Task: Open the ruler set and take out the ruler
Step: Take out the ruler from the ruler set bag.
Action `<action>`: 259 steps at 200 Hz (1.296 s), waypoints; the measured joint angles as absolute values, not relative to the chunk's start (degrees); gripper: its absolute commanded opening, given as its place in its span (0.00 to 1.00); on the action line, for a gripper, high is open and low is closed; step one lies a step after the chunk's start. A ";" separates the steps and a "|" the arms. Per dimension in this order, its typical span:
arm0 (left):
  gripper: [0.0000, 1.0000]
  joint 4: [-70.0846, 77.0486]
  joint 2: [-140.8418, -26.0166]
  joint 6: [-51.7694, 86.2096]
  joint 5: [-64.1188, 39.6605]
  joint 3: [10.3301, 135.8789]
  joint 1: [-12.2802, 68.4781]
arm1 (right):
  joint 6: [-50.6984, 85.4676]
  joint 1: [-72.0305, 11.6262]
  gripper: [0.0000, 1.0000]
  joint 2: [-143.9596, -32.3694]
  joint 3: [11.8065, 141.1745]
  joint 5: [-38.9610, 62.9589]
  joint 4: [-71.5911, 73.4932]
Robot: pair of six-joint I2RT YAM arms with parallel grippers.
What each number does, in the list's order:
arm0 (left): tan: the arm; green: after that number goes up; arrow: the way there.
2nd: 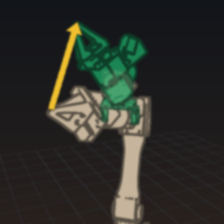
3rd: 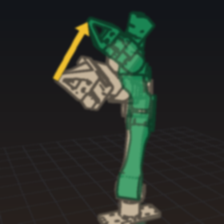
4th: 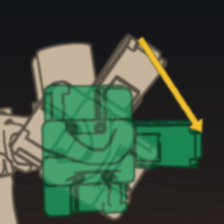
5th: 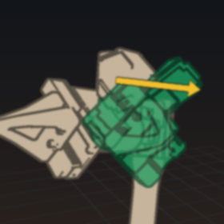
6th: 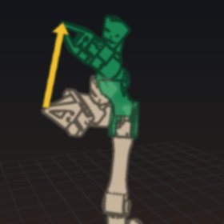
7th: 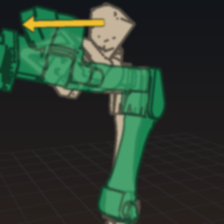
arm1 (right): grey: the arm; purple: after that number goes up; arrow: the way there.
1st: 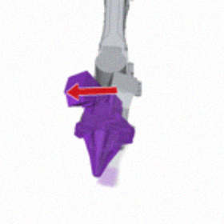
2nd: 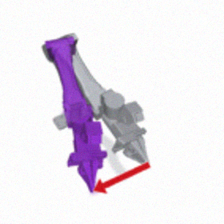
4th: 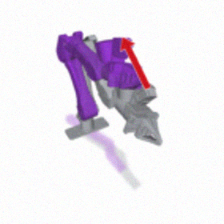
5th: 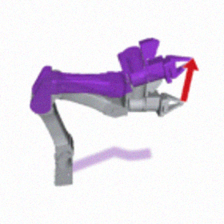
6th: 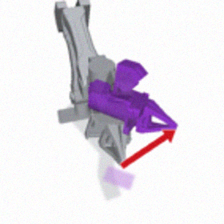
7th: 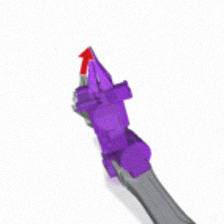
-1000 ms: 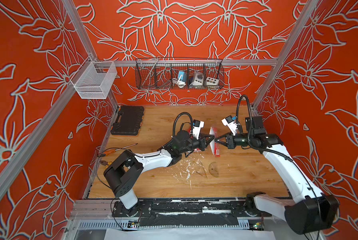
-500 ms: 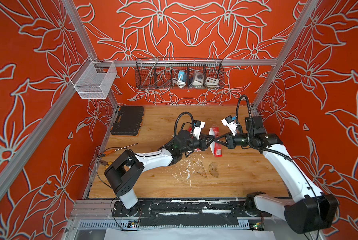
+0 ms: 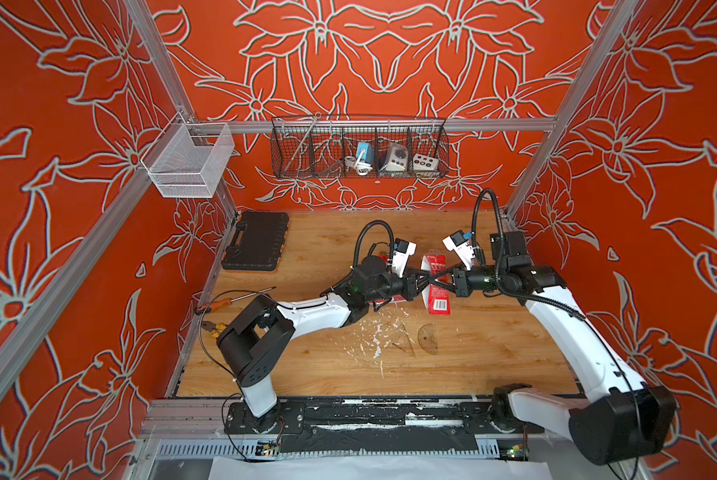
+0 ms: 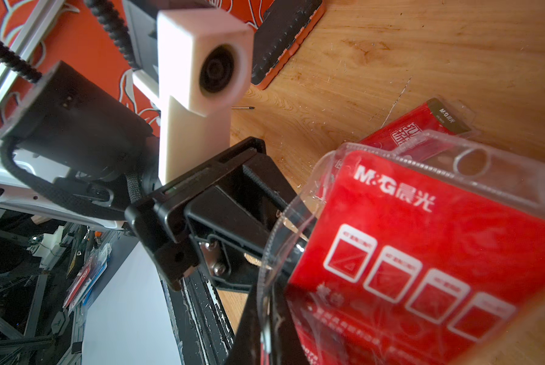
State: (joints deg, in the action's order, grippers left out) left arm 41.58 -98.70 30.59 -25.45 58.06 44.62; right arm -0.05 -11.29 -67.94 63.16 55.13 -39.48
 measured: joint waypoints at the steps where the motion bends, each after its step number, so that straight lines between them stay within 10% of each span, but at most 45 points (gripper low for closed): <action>1: 0.17 41.60 -98.72 30.57 -25.50 58.06 44.62 | -0.08 -11.29 0.00 -67.94 63.16 55.13 -39.51; 108: 0.25 38.24 -100.86 31.40 -32.36 61.67 43.00 | -1.61 -11.29 0.00 -67.99 63.29 55.11 -40.77; 259: 0.02 36.88 -100.53 33.95 -32.03 60.18 41.30 | -2.31 -11.29 0.00 -67.96 63.26 53.93 -41.56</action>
State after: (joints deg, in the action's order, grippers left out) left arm 36.88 -100.53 33.95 -32.03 60.18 41.30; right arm -2.31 -11.29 -67.96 63.26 53.93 -41.56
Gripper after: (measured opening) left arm 0.048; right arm 0.067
